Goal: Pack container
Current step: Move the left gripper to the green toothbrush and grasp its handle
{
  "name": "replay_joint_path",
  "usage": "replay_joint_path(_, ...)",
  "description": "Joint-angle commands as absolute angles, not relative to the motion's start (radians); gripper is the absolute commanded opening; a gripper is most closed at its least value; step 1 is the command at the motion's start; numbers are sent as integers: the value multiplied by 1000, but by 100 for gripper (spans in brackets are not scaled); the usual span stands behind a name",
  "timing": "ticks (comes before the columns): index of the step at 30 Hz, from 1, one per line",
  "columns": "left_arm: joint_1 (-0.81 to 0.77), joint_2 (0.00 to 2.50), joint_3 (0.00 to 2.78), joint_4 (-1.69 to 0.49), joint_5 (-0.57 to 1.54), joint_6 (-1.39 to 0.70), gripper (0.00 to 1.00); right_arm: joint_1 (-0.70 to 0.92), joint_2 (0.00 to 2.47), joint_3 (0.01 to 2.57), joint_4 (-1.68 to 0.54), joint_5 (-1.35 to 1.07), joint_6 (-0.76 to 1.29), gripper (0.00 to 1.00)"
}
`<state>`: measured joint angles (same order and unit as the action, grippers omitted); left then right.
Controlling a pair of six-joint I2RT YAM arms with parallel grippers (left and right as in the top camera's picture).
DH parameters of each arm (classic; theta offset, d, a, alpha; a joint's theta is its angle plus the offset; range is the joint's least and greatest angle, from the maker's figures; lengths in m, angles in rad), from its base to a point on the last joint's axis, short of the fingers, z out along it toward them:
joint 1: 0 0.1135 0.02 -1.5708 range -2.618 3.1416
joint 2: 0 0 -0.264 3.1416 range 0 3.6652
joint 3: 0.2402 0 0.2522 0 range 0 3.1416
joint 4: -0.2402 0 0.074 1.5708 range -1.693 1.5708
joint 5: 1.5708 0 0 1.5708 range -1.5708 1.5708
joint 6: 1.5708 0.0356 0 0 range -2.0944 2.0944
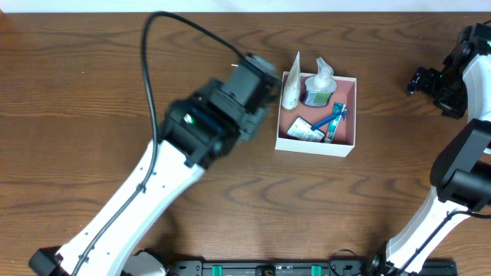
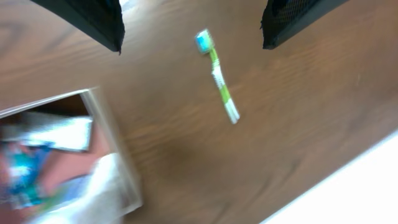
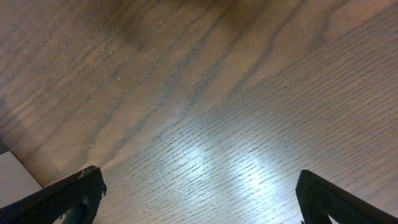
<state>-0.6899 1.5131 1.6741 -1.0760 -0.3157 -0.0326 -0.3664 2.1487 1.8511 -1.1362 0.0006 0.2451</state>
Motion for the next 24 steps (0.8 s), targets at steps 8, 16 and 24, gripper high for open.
replay_joint_path(8, -402, 1609, 1501, -1007, -318, -293, 71, -373, 2146, 1851, -1137, 11, 254, 99)
replay_joint_path(16, -260, 1778, 1454, -871, -71, -174, 71, -373, 2146, 1851, -1137, 11, 254, 99)
replay_joint_path(24, -253, 1931, 1454, -808, -58, -146, 71, -373, 2146, 1851, -1137, 11, 254, 99)
